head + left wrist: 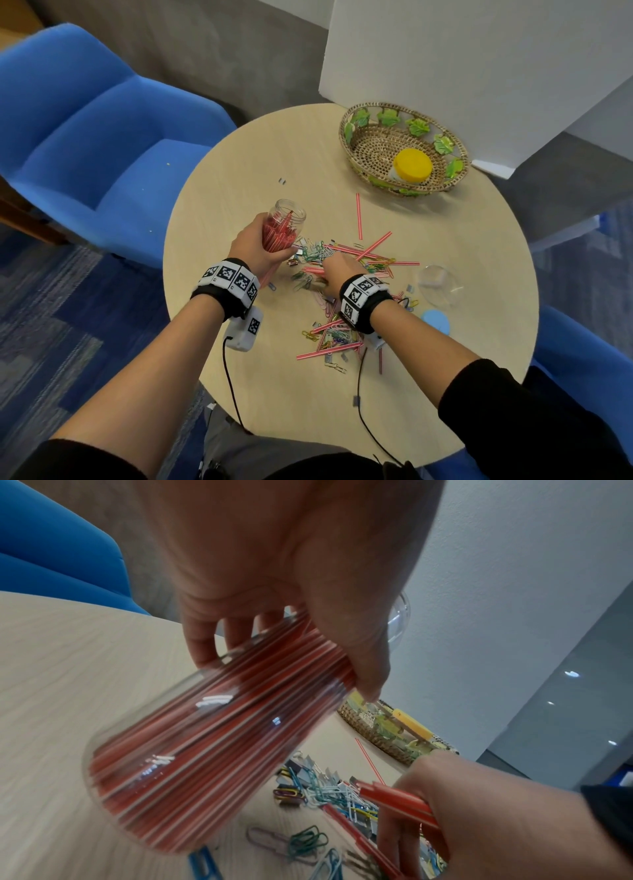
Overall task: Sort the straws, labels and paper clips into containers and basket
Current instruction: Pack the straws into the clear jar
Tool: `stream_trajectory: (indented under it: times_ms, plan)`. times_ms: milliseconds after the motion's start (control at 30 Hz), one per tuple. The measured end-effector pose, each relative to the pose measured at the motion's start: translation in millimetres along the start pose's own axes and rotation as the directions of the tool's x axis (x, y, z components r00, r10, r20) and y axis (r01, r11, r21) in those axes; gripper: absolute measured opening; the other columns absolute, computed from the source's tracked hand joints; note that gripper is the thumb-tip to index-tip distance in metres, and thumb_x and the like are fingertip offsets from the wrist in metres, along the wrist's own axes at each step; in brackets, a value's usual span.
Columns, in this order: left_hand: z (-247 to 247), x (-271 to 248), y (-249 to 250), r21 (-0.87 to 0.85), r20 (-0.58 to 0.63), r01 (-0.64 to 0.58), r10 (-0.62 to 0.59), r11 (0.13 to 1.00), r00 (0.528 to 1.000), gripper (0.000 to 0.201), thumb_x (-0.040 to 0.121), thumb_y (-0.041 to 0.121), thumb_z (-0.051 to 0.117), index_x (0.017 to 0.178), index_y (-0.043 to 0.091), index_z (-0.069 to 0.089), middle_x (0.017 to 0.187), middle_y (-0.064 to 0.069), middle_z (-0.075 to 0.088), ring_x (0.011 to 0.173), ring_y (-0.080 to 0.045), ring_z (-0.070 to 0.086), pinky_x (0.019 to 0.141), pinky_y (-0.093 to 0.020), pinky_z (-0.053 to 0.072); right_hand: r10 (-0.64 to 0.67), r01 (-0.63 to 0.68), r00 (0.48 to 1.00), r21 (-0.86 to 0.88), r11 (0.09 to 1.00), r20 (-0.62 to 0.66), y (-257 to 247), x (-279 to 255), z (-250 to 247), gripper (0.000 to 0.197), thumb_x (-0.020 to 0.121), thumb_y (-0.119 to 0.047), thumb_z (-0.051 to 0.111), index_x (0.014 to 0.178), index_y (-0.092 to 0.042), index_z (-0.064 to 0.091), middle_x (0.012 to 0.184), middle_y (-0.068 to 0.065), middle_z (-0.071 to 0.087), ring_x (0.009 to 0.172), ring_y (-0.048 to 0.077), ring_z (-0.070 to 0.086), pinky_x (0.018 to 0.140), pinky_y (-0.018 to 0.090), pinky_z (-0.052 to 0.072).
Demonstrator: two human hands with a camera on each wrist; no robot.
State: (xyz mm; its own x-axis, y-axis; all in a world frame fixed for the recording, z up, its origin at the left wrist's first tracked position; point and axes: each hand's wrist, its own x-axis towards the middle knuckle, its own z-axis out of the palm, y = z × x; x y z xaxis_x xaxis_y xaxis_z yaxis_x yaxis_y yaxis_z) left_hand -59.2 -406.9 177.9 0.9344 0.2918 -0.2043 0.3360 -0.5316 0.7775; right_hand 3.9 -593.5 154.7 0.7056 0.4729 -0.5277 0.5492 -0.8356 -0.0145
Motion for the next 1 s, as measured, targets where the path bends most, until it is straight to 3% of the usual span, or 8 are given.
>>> stream_trajectory:
  times_ms: [200,333,533,700,767,833,900,1000]
  plan:
    - [-1.1,-0.1,-0.6,-0.004,0.0,-0.003,0.003,1.0,1.0,0.075,0.072,0.046,0.086,0.129,0.016,0.05,0.121,-0.004,0.066,0.11,-0.026,0.062,0.092,-0.036,0.048,0.01,-0.016,0.999,0.177,0.984,0.037,21.8,0.3,-0.4,0.021,0.091,-0.022,0.067,0.077,-0.011,0.055,0.067,0.001,0.049,0.062,0.018,0.052,0.053,0.024,0.041]
    - [-1.2,2.1,-0.9,-0.008,0.002,0.005,-0.005,1.0,1.0,0.074,0.07,0.048,0.086,0.128,0.017,0.05,0.119,-0.003,0.067,0.109,-0.026,0.063,0.091,-0.037,0.05,0.031,-0.037,0.999,0.479,0.877,0.02,51.5,-5.7,-2.2,0.023,0.095,-0.026,0.063,0.074,-0.016,0.064,0.06,-0.008,0.056,0.047,0.001,0.053,0.045,0.013,0.036]
    - [-0.8,6.8,8.7,-0.05,-0.02,-0.033,0.032,0.998,0.999,0.078,0.07,0.042,0.088,0.133,0.016,0.049,0.125,-0.004,0.066,0.114,-0.024,0.061,0.096,-0.038,0.049,0.192,-0.115,0.981,0.878,0.465,0.027,83.5,-10.9,-9.6,0.027,0.105,-0.025,0.043,0.097,-0.014,0.065,0.054,-0.005,0.055,0.044,0.011,0.049,0.059,0.027,0.047]
    - [4.5,10.7,10.7,-0.089,-0.038,-0.034,0.031,0.995,0.999,0.076,0.072,0.038,0.088,0.134,0.016,0.049,0.126,-0.004,0.065,0.116,-0.024,0.061,0.093,-0.032,0.046,0.288,-0.092,0.954,0.996,-0.003,0.089,104.2,-4.1,-20.5,0.024,0.107,-0.016,0.035,0.111,-0.004,0.055,0.062,0.005,0.052,0.053,0.017,0.051,0.045,0.024,0.043]
    - [5.7,10.9,9.4,-0.09,-0.036,-0.039,0.036,0.995,0.999,0.076,0.072,0.039,0.087,0.134,0.017,0.049,0.126,-0.003,0.065,0.116,-0.023,0.061,0.093,-0.031,0.046,0.39,-0.118,0.909,0.988,-0.102,0.149,113.7,5.6,-21.8,0.026,0.107,-0.011,0.034,0.119,-0.001,0.054,0.064,0.002,0.042,0.05,0.012,0.037,0.039,0.021,0.032]
    - [6.1,11.0,7.4,-0.101,-0.034,-0.038,0.035,0.994,0.999,0.076,0.072,0.039,0.087,0.134,0.017,0.049,0.126,-0.002,0.065,0.115,-0.022,0.061,0.094,-0.033,0.047,0.516,-0.202,0.841,0.979,0.023,0.161,121.9,21.0,-23.8,0.029,0.103,-0.01,0.038,0.119,0.0,0.06,0.063,0.001,0.037,0.048,0.013,0.029,0.04,0.024,0.026]
    - [5.6,11.2,6.1,-0.107,-0.033,-0.036,0.032,0.994,0.999,0.074,0.072,0.04,0.087,0.132,0.018,0.049,0.125,-0.002,0.065,0.115,-0.022,0.061,0.096,-0.035,0.048,0.573,-0.302,0.812,0.919,0.254,0.109,122.7,32.4,-33.6,0.029,0.097,-0.022,0.053,0.112,0.0,0.066,0.064,0.007,0.049,0.053,0.024,0.045,0.049,0.029,0.036]
    - [5.1,10.2,2.5,-0.116,-0.033,-0.024,0.02,0.993,0.999,0.074,0.072,0.041,0.087,0.131,0.018,0.049,0.124,-0.001,0.066,0.113,-0.021,0.062,0.096,-0.037,0.05,0.554,-0.33,0.832,0.781,0.531,-0.025,111.1,46.2,-42.6,0.042,0.09,-0.037,0.066,0.104,0.002,0.071,0.097,0.017,0.072,0.092,0.036,0.066,0.076,0.034,0.049]
